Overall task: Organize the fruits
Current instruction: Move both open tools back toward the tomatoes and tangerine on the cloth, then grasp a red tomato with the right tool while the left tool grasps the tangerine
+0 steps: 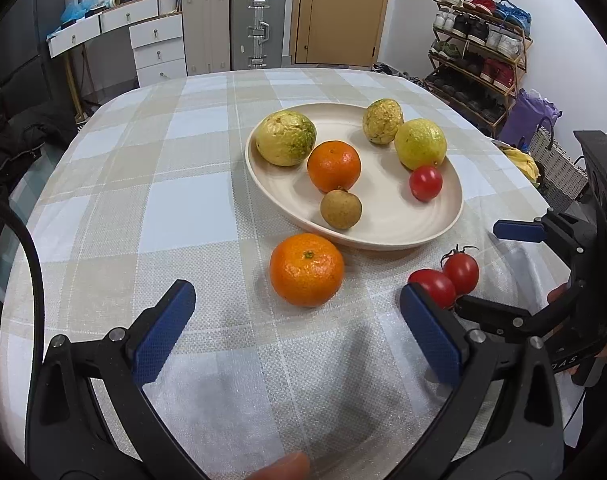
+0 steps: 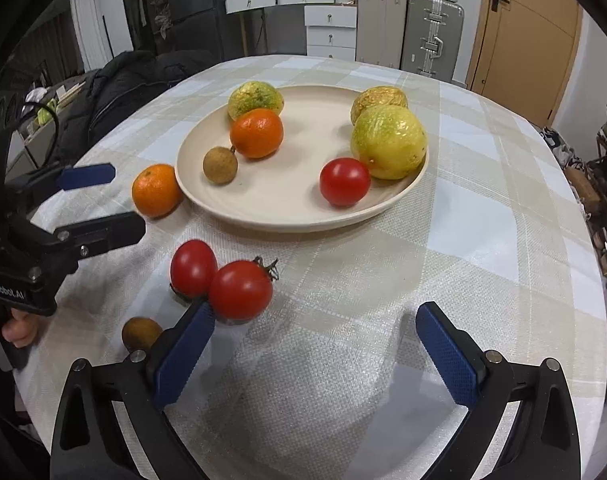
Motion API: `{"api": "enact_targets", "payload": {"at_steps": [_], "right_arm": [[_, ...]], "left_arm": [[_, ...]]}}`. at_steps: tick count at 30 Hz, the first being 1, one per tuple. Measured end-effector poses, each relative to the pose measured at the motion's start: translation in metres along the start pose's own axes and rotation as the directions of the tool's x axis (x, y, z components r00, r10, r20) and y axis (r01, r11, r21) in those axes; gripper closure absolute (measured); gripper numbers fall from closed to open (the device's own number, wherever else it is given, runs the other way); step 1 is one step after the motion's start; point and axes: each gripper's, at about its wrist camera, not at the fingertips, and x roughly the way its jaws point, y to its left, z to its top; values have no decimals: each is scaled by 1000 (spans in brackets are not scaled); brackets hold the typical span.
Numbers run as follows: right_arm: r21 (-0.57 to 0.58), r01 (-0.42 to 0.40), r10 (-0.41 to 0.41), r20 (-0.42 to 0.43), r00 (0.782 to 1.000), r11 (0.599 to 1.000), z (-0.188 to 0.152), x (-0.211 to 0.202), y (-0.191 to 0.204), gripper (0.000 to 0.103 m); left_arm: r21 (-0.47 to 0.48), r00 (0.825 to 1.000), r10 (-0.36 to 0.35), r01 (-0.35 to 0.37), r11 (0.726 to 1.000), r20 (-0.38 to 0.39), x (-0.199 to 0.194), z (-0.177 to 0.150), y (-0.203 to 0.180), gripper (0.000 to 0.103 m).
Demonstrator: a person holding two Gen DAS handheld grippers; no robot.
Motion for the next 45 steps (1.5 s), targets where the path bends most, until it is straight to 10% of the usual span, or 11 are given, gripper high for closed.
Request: {"api": "enact_targets", "payload": {"at_steps": [9, 23, 39, 45], "right_arm": [[-40, -33, 33, 18, 999, 999, -1, -2, 13, 16], [-75, -138, 142, 52, 989, 988, -2, -12, 26, 71], [8, -129, 127, 124, 984, 992, 2, -26, 3, 72], [13, -129, 126, 130, 983, 992, 2, -29, -1, 72]], "left_arm": [[-10, 1000, -1, 1, 1000, -5, 2, 0, 3, 1], [-7, 1000, 0, 0, 1000, -14, 4, 0, 3, 1], [-60, 999, 2, -5, 998, -53, 18, 0, 13, 1], [-70, 998, 13, -17, 997, -59, 24, 2, 13, 19]]}}
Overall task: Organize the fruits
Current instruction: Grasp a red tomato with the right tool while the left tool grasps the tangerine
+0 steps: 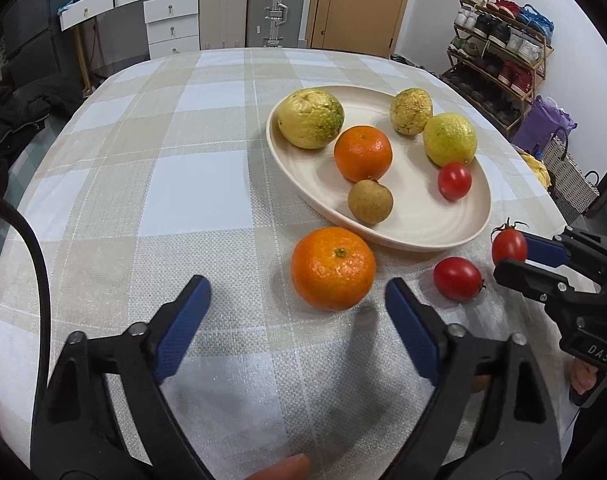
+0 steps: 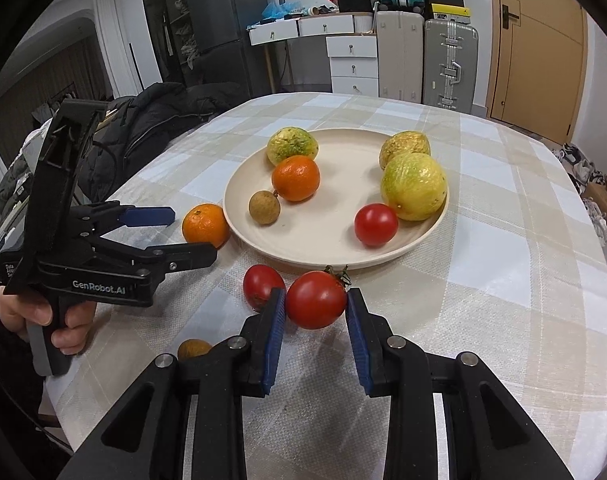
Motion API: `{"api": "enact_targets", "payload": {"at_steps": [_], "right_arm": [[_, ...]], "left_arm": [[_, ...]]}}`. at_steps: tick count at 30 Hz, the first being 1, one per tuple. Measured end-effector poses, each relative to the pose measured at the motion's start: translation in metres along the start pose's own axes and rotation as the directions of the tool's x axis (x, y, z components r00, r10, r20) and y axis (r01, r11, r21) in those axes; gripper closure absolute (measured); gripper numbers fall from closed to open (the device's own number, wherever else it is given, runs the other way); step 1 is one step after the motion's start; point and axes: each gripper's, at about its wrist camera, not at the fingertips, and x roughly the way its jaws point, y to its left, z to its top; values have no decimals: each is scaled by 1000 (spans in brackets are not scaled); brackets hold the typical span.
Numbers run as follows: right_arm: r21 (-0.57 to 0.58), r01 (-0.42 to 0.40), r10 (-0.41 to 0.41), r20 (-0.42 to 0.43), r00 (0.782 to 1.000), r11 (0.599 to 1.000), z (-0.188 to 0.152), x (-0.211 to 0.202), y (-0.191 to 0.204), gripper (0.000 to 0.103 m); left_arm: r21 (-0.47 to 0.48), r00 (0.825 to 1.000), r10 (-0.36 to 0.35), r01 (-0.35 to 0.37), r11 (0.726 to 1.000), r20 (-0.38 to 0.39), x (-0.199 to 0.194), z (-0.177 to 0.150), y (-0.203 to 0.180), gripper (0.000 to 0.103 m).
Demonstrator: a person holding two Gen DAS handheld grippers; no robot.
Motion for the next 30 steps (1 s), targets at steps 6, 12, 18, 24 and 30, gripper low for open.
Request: {"api": "enact_targets", "payload": {"at_steps": [6, 12, 18, 24, 30], "right_arm": [[-3, 4, -4, 2, 1000, 1000, 0, -1, 0, 72], [-2, 6, -6, 3, 1000, 1000, 0, -2, 0, 72], [-1, 15, -15, 2, 1000, 1000, 0, -2, -1, 72], [5, 16, -16, 11, 1000, 1000, 1, -5, -3, 72], [9, 23, -23, 27, 999, 1000, 2, -9, -5, 72]], "left_arm": [[30, 999, -39, 39, 999, 11, -2, 0, -7, 38], [45, 996, -81, 79, 996, 26, -4, 0, -10, 64], [56, 994, -107, 105, 993, 35, -7, -2, -11, 66], [58, 992, -116, 113, 992, 50, -12, -4, -10, 66], [59, 989, -128, 124, 991, 72, -22, -3, -9, 66]]}}
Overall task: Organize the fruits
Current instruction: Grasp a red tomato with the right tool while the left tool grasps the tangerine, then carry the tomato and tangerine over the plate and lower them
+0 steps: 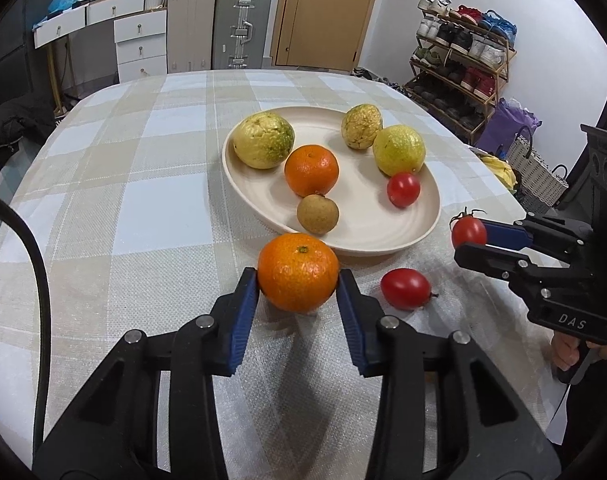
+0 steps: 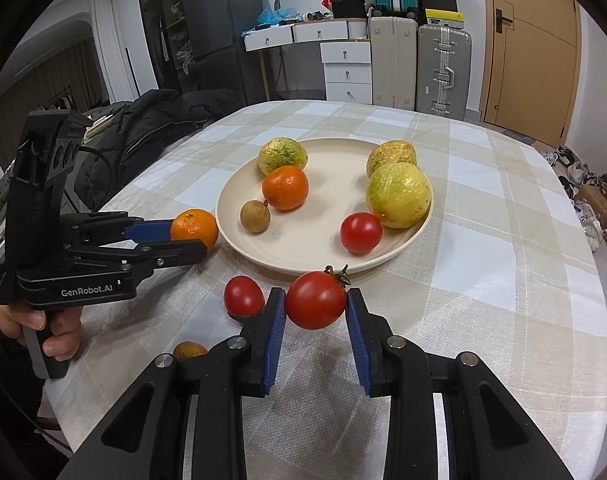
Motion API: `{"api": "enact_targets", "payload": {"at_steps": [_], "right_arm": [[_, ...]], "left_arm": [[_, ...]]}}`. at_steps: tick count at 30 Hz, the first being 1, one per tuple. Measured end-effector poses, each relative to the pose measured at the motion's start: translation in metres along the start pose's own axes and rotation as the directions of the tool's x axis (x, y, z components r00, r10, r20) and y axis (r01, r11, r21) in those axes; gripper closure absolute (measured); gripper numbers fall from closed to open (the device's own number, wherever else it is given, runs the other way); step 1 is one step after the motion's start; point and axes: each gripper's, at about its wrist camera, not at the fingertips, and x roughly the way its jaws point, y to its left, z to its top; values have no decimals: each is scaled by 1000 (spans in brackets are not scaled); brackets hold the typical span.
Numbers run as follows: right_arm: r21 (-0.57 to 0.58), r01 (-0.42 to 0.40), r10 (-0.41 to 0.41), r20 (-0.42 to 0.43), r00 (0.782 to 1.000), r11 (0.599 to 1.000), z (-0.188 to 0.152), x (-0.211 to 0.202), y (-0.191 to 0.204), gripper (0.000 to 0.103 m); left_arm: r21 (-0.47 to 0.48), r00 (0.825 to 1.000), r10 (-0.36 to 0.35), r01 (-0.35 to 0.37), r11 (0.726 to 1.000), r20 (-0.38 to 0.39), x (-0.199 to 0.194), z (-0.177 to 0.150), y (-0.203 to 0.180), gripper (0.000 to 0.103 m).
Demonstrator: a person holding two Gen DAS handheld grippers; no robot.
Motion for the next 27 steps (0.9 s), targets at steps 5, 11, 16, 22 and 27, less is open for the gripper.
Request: {"api": "enact_targets", "payload": {"at_steps": [5, 11, 16, 22, 27], "right_arm": [[4, 6, -6, 13, 1000, 1000, 2, -3, -1, 72], [11, 9, -10, 30, 999, 1000, 2, -6, -2, 72], [24, 13, -14, 54, 998, 1000, 5, -10, -6, 72], [44, 6, -11, 97, 995, 999, 10, -18, -13, 72], [57, -1, -6, 122, 993, 998, 15, -20, -17, 72]], "left_arm": [[4, 999, -12, 12, 1000, 38, -15, 3, -2, 66], [13, 997, -12, 11, 1000, 78, -31, 7, -6, 66], [9, 996, 1, -2, 1000, 94, -32, 13, -4, 66], [-4, 994, 16, -16, 1000, 108, -29, 22, 1, 66], [-13, 993, 25, -23, 1000, 119, -26, 30, 2, 66]]}}
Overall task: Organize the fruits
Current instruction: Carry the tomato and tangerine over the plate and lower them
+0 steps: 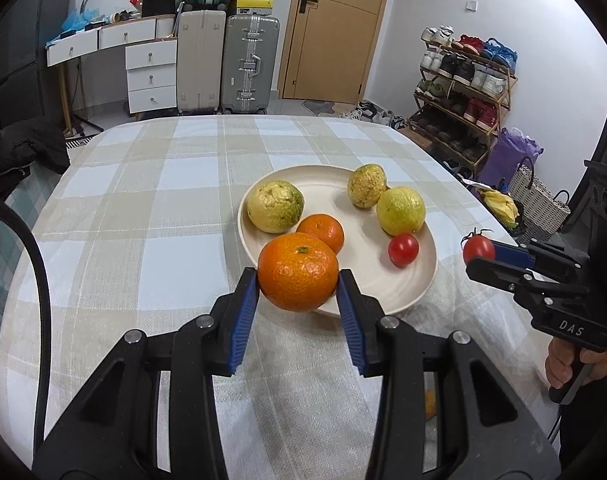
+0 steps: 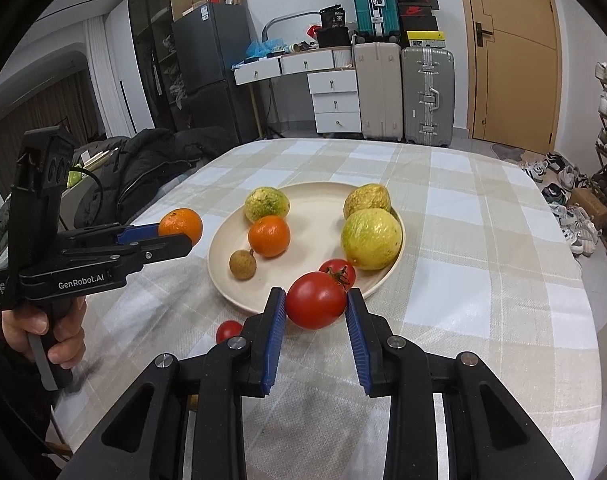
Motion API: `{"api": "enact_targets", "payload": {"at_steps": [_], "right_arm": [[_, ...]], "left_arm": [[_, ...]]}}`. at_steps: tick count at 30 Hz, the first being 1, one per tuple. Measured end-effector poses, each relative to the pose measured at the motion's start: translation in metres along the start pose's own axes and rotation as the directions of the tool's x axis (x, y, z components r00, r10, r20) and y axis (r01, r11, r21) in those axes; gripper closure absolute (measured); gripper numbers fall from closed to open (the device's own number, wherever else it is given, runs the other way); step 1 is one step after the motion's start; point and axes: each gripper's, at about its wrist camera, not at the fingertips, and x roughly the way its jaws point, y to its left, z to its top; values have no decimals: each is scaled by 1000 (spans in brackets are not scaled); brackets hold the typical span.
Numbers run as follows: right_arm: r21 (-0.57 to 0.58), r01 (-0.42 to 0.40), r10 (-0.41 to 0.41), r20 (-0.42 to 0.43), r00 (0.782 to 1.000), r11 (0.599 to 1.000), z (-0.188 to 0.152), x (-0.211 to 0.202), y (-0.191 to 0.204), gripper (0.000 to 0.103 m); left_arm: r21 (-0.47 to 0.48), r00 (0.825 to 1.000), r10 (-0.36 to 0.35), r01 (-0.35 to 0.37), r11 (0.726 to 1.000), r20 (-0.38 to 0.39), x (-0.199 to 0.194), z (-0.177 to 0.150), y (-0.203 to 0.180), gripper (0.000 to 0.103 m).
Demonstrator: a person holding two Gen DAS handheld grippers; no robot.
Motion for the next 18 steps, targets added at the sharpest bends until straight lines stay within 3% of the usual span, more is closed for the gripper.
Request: {"api": "enact_targets", "payload": {"at_steps": [18], "right_arm": [[32, -13, 12, 47, 999, 999, 31, 15, -5, 72]], "left_arm": [[33, 999, 40, -41, 999, 26, 32, 35, -3, 66]]}}
